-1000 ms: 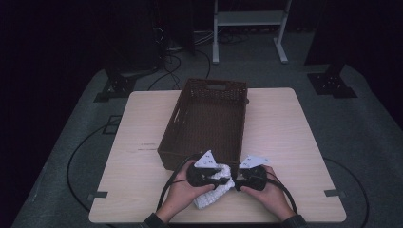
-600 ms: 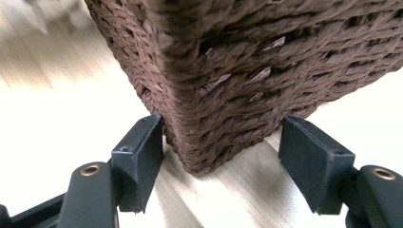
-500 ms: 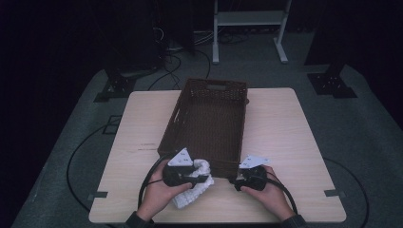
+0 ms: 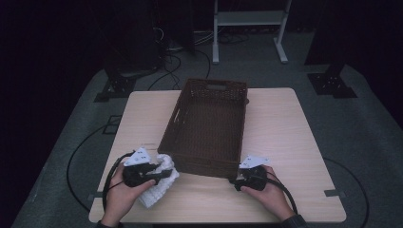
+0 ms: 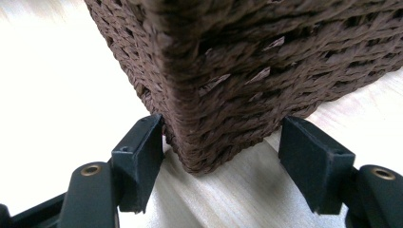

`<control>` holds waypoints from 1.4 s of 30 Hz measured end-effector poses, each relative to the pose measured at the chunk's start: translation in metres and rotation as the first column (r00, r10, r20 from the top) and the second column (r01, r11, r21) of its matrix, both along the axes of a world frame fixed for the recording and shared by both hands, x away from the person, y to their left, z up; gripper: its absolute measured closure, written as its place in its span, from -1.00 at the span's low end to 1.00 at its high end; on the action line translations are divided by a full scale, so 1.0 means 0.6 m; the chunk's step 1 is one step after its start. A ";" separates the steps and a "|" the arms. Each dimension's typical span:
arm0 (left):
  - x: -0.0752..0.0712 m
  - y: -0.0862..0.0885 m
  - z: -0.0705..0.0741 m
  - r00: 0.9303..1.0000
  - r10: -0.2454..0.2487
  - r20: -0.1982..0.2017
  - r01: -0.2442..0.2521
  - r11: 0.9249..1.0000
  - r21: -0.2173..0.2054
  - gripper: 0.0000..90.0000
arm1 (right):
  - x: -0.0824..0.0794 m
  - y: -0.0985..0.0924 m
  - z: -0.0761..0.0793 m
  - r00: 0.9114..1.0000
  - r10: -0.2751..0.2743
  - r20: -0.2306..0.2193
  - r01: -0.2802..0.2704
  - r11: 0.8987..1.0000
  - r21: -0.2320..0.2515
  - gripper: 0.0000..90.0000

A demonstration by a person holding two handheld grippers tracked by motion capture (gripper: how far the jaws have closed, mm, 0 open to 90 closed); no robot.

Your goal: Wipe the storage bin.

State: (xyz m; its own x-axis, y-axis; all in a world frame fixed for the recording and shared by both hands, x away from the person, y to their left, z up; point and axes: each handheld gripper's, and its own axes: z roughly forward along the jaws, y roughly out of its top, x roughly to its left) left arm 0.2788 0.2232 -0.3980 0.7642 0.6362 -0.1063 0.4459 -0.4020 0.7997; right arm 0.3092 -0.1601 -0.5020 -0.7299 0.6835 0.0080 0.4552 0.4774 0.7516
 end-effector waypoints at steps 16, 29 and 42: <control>0.047 0.103 -0.020 0.971 0.240 0.000 -0.239 0.969 0.056 0.54 | 0.000 0.000 0.000 1.000 -0.001 -0.003 0.001 1.000 0.000 -0.31; 0.144 0.116 -0.061 0.936 0.350 -0.025 -0.345 0.931 0.117 0.56 | 0.000 0.000 0.000 1.000 0.000 0.001 0.000 1.000 -0.001 -0.31; 0.184 0.117 -0.126 0.927 0.358 -0.112 -0.341 0.929 0.147 0.44 | 0.000 0.000 0.000 1.000 -0.002 -0.002 0.002 1.000 0.000 -0.30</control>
State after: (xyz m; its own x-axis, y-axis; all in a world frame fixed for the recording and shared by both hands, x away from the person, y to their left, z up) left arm 0.3891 0.2934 -0.4737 0.4750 0.8747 -0.0968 0.6757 -0.2921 0.6768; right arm 0.3090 -0.1600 -0.5018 -0.7287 0.6848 0.0097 0.4575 0.4762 0.7510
